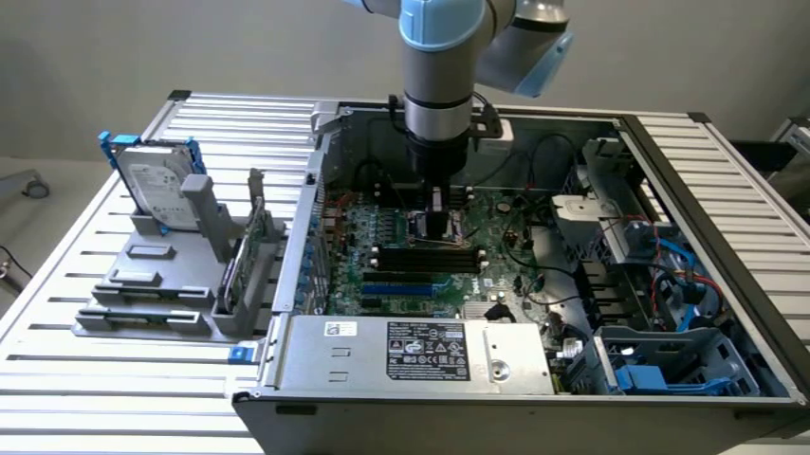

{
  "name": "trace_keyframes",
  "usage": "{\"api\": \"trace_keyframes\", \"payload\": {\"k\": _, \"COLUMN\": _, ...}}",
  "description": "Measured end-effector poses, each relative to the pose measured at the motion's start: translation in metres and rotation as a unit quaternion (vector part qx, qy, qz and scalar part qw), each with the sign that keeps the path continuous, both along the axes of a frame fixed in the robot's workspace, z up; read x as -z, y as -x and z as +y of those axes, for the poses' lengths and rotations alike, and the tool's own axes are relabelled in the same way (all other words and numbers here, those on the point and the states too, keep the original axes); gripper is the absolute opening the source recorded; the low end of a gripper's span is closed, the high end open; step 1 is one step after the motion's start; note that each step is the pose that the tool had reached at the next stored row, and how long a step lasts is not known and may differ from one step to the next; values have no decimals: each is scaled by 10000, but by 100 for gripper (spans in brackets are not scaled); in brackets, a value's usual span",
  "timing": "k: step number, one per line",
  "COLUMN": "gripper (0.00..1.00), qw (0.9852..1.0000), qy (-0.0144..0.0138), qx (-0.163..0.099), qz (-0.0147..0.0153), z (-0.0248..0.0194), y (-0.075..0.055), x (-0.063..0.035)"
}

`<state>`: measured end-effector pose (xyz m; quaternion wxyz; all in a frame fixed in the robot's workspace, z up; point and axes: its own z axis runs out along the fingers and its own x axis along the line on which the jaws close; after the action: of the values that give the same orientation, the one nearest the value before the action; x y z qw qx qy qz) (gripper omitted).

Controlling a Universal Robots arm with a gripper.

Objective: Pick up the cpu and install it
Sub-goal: 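Place the cpu into insertion slot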

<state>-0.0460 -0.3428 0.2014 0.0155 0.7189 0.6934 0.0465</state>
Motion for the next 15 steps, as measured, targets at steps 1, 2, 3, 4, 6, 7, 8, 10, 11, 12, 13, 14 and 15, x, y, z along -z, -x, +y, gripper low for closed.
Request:
{"api": "trace_keyframes", "payload": {"k": 1, "gripper": 62, "qw": 10000, "qy": -1, "qx": 7, "qz": 1, "z": 0, "y": 4, "x": -9}}
{"api": "trace_keyframes", "payload": {"k": 2, "gripper": 62, "qw": 10000, "qy": -1, "qx": 13, "qz": 2, "z": 0, "y": 9, "x": -17}}
{"api": "trace_keyframes", "payload": {"k": 3, "gripper": 62, "qw": 10000, "qy": -2, "qx": 19, "qz": 3, "z": 0, "y": 13, "x": -25}}
{"api": "trace_keyframes", "payload": {"k": 4, "gripper": 62, "qw": 10000, "qy": -4, "qx": 25, "qz": 5, "z": 0, "y": 17, "x": -33}}
{"api": "trace_keyframes", "payload": {"k": 6, "gripper": 62, "qw": 10000, "qy": -14, "qx": 37, "qz": 7, "z": 0, "y": 27, "x": -47}}
{"api": "trace_keyframes", "payload": {"k": 7, "gripper": 60, "qw": 10000, "qy": -24, "qx": 43, "qz": 8, "z": -1, "y": 31, "x": -53}}
{"api": "trace_keyframes", "payload": {"k": 8, "gripper": 60, "qw": 10000, "qy": -35, "qx": 49, "qz": 9, "z": -1, "y": 37, "x": -58}}
{"api": "trace_keyframes", "payload": {"k": 10, "gripper": 47, "qw": 10000, "qy": -54, "qx": 60, "qz": 10, "z": -2, "y": 47, "x": -70}}
{"api": "trace_keyframes", "payload": {"k": 11, "gripper": 47, "qw": 10000, "qy": -64, "qx": 64, "qz": 12, "z": -3, "y": 52, "x": -76}}
{"api": "trace_keyframes", "payload": {"k": 12, "gripper": 41, "qw": 10000, "qy": -71, "qx": 68, "qz": 14, "z": -5, "y": 58, "x": -82}}
{"api": "trace_keyframes", "payload": {"k": 13, "gripper": 36, "qw": 9999, "qy": -77, "qx": 70, "qz": 16, "z": -8, "y": 65, "x": -89}}
{"api": "trace_keyframes", "payload": {"k": 14, "gripper": 30, "qw": 9999, "qy": -80, "qx": 73, "qz": 18, "z": -11, "y": 73, "x": -95}}
{"api": "trace_keyframes", "payload": {"k": 15, "gripper": 30, "qw": 9999, "qy": -82, "qx": 75, "qz": 20, "z": -14, "y": 81, "x": -101}}
